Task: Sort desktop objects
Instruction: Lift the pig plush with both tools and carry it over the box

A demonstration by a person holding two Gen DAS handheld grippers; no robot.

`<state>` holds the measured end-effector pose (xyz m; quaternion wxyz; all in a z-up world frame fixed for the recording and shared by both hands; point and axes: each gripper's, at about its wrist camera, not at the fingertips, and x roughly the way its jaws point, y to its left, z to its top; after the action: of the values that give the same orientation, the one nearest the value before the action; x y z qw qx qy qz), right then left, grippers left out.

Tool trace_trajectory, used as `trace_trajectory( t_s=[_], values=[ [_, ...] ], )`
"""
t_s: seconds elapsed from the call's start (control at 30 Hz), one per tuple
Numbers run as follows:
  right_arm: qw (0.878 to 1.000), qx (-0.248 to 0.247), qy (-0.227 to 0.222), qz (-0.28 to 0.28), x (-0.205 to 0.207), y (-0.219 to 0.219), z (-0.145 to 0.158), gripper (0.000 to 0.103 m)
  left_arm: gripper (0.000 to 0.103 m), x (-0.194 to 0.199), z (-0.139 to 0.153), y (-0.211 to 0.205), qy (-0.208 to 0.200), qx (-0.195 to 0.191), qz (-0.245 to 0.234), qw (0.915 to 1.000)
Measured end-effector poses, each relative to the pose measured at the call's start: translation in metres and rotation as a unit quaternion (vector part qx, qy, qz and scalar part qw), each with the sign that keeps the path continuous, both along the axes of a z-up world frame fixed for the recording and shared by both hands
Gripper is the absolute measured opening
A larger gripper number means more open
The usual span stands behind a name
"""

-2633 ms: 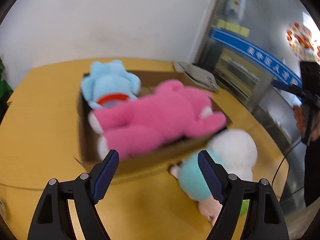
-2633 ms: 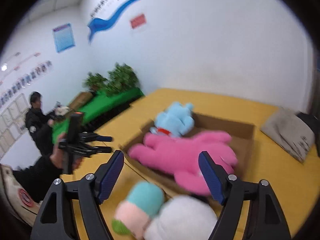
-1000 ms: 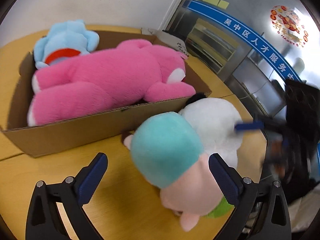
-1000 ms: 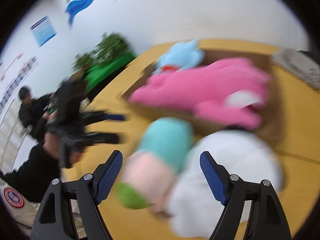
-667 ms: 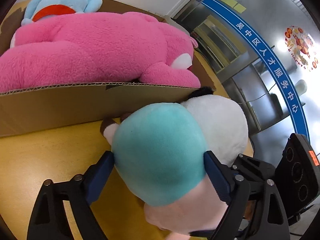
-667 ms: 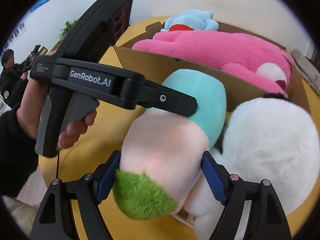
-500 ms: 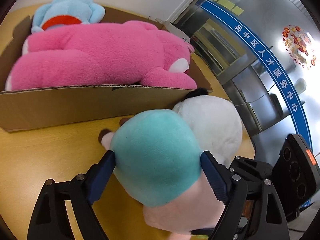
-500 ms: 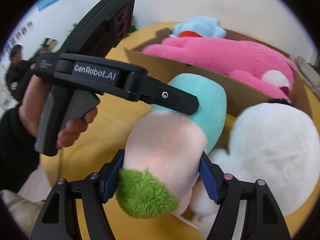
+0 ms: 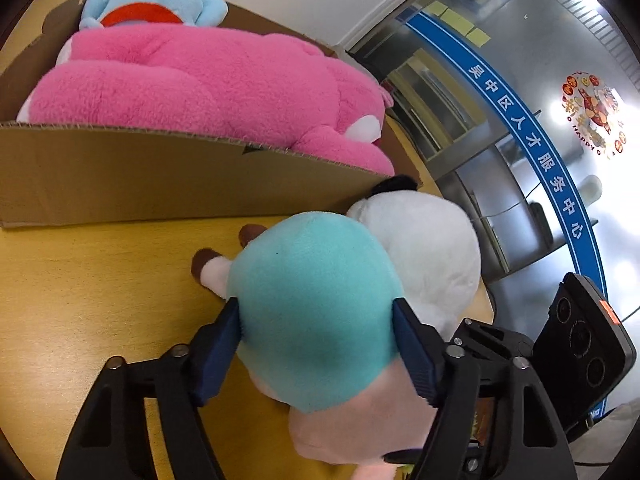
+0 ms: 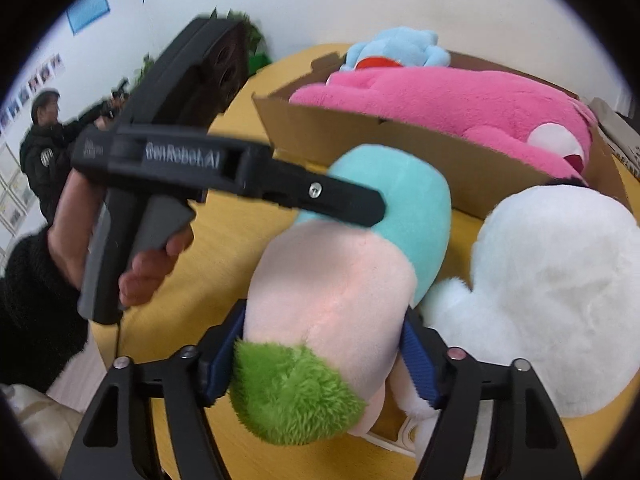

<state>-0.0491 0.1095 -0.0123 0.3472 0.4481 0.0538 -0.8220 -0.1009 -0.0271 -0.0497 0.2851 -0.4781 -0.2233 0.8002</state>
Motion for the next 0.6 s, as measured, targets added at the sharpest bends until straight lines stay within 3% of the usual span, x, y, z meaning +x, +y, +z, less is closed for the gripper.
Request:
trace_trajectory(
  t_s=[0.17,0.3,0.47,0.6],
  values=[
    [0.998,-0.039,0.04,-0.005,-0.006,0.005,0.034,0.066,0.072,-0.007,0.058,0.003,0.067,-0.02,0.003,0.9976],
    [0.992,-0.053,0.112,-0.008,-0.039,0.005,0.089,0.066,0.072,-0.054,0.13,0.004,0.144,-0.041,-0.011,0.9886],
    [0.984,-0.044,0.173,-0.013,-0.142,-0.003,0.148,0.066,0.073,-0.16,0.194,-0.002,0.207,-0.062,-0.016,0.9763],
    [0.985,-0.027,0.171,-0.022,-0.243,-0.011,0.162,0.066,0.073,-0.26,0.193,-0.013,0.203,-0.05,-0.009,0.9778]
  ],
)
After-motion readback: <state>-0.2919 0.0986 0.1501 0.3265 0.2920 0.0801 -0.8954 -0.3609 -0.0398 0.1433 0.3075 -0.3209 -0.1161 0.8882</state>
